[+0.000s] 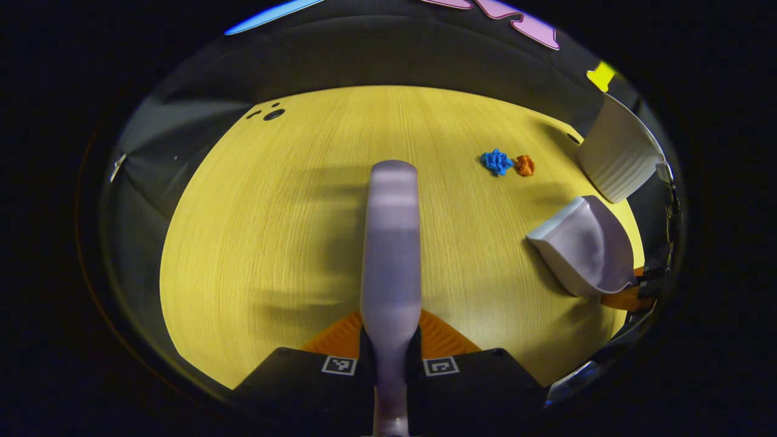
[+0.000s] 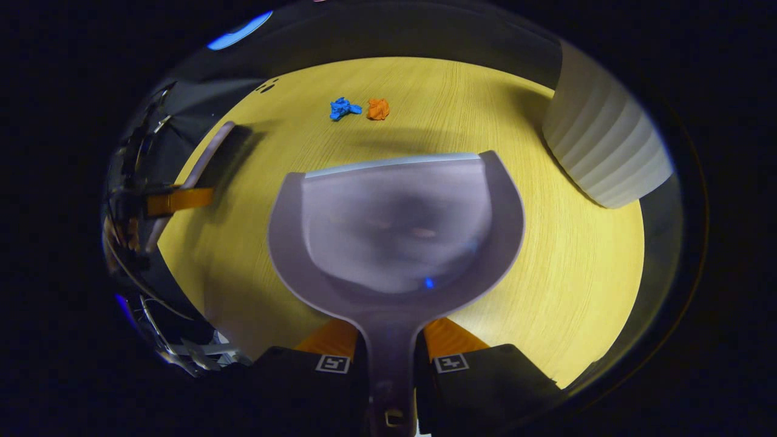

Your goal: Pick up the small broom and dustpan from the desktop, sweep the trash into the dustpan with the broom, and then empty the trash into the garbage bin.

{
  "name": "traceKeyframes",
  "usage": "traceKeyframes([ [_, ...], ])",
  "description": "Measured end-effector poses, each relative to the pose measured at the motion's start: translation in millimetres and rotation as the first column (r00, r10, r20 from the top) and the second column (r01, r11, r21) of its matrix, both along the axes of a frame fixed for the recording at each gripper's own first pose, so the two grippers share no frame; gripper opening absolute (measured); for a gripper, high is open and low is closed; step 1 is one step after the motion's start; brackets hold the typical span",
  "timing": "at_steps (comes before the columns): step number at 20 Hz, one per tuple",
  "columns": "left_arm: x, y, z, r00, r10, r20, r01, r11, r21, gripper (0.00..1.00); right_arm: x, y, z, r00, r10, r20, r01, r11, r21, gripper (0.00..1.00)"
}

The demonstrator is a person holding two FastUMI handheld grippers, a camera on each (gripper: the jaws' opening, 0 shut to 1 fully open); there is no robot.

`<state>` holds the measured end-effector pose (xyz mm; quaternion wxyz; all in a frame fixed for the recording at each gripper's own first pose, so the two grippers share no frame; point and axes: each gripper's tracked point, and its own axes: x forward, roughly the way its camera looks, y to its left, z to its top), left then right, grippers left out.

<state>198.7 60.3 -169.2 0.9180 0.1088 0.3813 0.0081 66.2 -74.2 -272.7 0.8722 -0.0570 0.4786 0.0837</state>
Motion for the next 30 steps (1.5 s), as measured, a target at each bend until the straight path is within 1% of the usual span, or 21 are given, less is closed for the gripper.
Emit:
traceKeyframes([
  [4, 50.6, -5.9, 20.2, 0.996, -0.082, -0.021, 0.083, 0.994, 0.075, 0.25, -3.3, -12.0, 5.0, 0.999, 0.046, 0.002, -0.046, 0.998, -0.032, 0.35],
  [5, 65.1, -9.0, 24.8, 0.994, -0.109, -0.029, 0.111, 0.989, 0.098, 0.25, -5.4, -13.2, 5.5, 0.998, 0.058, 0.0, -0.058, 0.998, -0.039, 0.4],
  [6, 78.2, -13.2, 29.7, 0.989, -0.14, -0.038, 0.144, 0.982, 0.119, 0.25, -6.6, -11.6, 5.2, 0.998, 0.068, -0.005, -0.068, 0.997, -0.036, 0.35],
  [9, 119.6, -37.0, 31.9, 0.964, -0.25, -0.086, 0.261, 0.952, 0.16, 0.25, -6.2, -7.7, 6.5, 0.996, 0.086, 0.0, -0.086, 0.996, -0.035, 0.35],
  [11, 141.2, -49.8, 35.9, 0.941, -0.314, -0.126, 0.335, 0.921, 0.201, 0.26, -6.1, -7.2, 4.1, 0.994, 0.105, 0.0, -0.105, 0.994, -0.043, 0.35],
  [12, 148.0, -55.4, 36.3, 0.925, -0.346, -0.157, 0.375, 0.897, 0.234, 0.26, -6.5, -8.6, 3.2, 0.994, 0.113, -0.008, -0.113, 0.992, -0.047, 0.35],
  [13, 155.1, -61.8, 36.2, 0.904, -0.382, -0.191, 0.423, 0.866, 0.268, 0.24, -6.9, -9.4, 2.3, 0.993, 0.119, -0.015, -0.12, 0.992, -0.044, 0.35],
  [14, 158.4, -70.2, 37.7, 0.875, -0.422, -0.236, 0.479, 0.828, 0.292, 0.26, -5.1, -9.3, 1.2, 0.993, 0.119, -0.019, -0.12, 0.992, -0.038, 0.35],
  [16, 164.6, -92.3, 37.5, 0.813, -0.497, -0.304, 0.578, 0.754, 0.314, 0.24, -4.3, -9.6, 1.8, 0.993, 0.119, -0.02, -0.119, 0.993, -0.027, 0.35],
  [18, 169.7, -114.1, 33.7, 0.746, -0.562, -0.357, 0.663, 0.675, 0.324, 0.26, -0.7, -12.6, 0.5, 0.993, 0.121, -0.013, -0.121, 0.992, -0.031, 0.35],
  [19, 170.7, -123.6, 32.1, 0.707, -0.591, -0.389, 0.706, 0.63, 0.324, 0.26, 0.9, -13.1, 0.3, 0.993, 0.121, -0.012, -0.122, 0.992, -0.03, 0.35],
  [20, 167.0, -131.2, 33.1, 0.665, -0.613, -0.427, 0.745, 0.584, 0.321, 0.27, 0.3, -12.8, 1.5, 0.992, 0.123, -0.01, -0.123, 0.992, -0.03, 0.39],
  [21, 162.6, -138.9, 30.5, 0.626, -0.626, -0.466, 0.778, 0.542, 0.317, 0.26, 0.7, -13.0, 1.3, 0.992, 0.126, -0.007, -0.127, 0.991, -0.03, 0.35],
  [22, 159.4, -145.0, 28.5, 0.591, -0.634, -0.499, 0.805, 0.51, 0.305, 0.27, 0.1, -14.0, 0.2, 0.992, 0.129, -0.006, -0.129, 0.991, -0.032, 0.35],
  [23, 154.1, -151.0, 26.8, 0.561, -0.638, -0.527, 0.824, 0.49, 0.283, 0.26, 0.2, -15.1, -1.0, 0.991, 0.131, -0.004, -0.131, 0.991, -0.034, 0.35],
  [24, 146.2, -157.8, 29.3, 0.536, -0.642, -0.549, 0.838, 0.484, 0.252, 0.26, -1.8, -16.4, 0.8, 0.991, 0.132, -0.002, -0.132, 0.991, -0.034, 0.35],
  [25, 135.8, -163.5, 30.3, 0.519, -0.643, -0.563, 0.844, 0.491, 0.216, 0.27, -3.5, -16.0, 3.6, 0.991, 0.13, 0.0, -0.13, 0.991, -0.033, 0.35],
  [26, 122.8, -164.5, 30.1, 0.511, -0.639, -0.575, 0.841, 0.51, 0.18, 0.27, -4.2, -13.7, 2.3, 0.992, 0.128, 0.003, -0.127, 0.991, -0.031, 0.35],
  [28, 90.7, -175.8, 12.3, 0.503, -0.639, -0.581, 0.815, 0.575, 0.072, 0.26, -4.4, -12.3, 0.8, 0.992, 0.124, 0.01, -0.123, 0.992, -0.027, 0.35],
  [29, 71.8, -183.2, 5.1, 0.489, -0.644, -0.588, 0.798, 0.603, 0.003, 0.27, -4.5, -11.8, -0.7, 0.992, 0.123, 0.01, -0.123, 0.992, -0.024, 0.35],
  [30, 54.2, -187.7, 2.0, 0.47, -0.649, -0.599, 0.783, 0.62, -0.058, 0.27, -4.6, -12.8, -1.4, 0.993, 0.122, 0.01, -0.121, 0.992, -0.025, 0.39],
])
